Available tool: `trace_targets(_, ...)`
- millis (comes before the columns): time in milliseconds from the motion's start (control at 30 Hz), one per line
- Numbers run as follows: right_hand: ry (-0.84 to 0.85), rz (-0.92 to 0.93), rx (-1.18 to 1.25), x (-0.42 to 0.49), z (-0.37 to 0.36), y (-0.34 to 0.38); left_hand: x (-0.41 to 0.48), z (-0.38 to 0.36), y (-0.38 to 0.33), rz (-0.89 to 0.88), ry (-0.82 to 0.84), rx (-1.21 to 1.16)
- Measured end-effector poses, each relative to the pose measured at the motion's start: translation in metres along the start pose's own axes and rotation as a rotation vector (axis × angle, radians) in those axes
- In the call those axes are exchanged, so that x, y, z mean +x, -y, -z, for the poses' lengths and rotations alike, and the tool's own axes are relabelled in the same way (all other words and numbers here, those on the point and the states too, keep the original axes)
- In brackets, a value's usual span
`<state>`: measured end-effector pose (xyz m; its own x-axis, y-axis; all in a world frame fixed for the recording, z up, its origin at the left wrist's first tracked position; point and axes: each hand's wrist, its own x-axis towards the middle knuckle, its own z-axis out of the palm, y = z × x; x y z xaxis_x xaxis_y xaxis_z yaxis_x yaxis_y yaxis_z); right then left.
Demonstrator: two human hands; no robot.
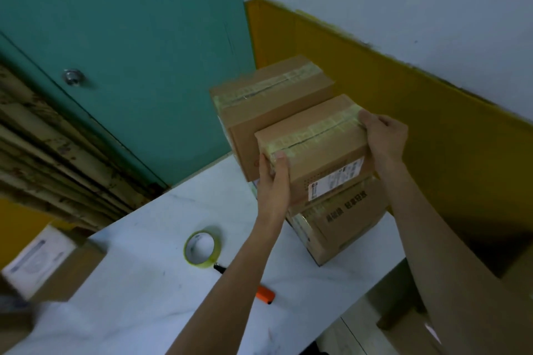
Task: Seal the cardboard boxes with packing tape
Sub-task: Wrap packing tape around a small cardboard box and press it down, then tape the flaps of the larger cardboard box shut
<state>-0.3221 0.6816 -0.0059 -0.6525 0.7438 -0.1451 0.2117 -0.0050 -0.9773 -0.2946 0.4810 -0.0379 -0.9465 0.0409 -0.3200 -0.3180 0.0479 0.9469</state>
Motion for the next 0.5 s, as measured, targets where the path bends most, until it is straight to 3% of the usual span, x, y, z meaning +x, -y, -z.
trace_targets(133, -0.092, 0.123, -0.149, 0.002, -0.005, -0.007, -0.005, 0.015, -0.001, 0.001, -0.012, 0.042)
trace_targets(200, -0.27, 0.331, -0.328, -0.003, -0.006, -0.011, -0.013, 0.028, -0.003, -0.014, -0.044, 0.064)
trace_targets(267, -0.406, 0.584, -0.317, -0.02, -0.017, -0.012, -0.018, 0.054, 0.004, 0.029, -0.071, 0.06)
trace_targets(333, -0.375, 0.706, -0.183, -0.046, -0.034, -0.014, -0.024, 0.085, 0.014, 0.092, -0.075, 0.109)
trace_targets(500, -0.06, 0.897, 0.05, -0.171, -0.118, -0.021, -0.056, 0.202, 0.058, 0.203, -0.24, 0.177)
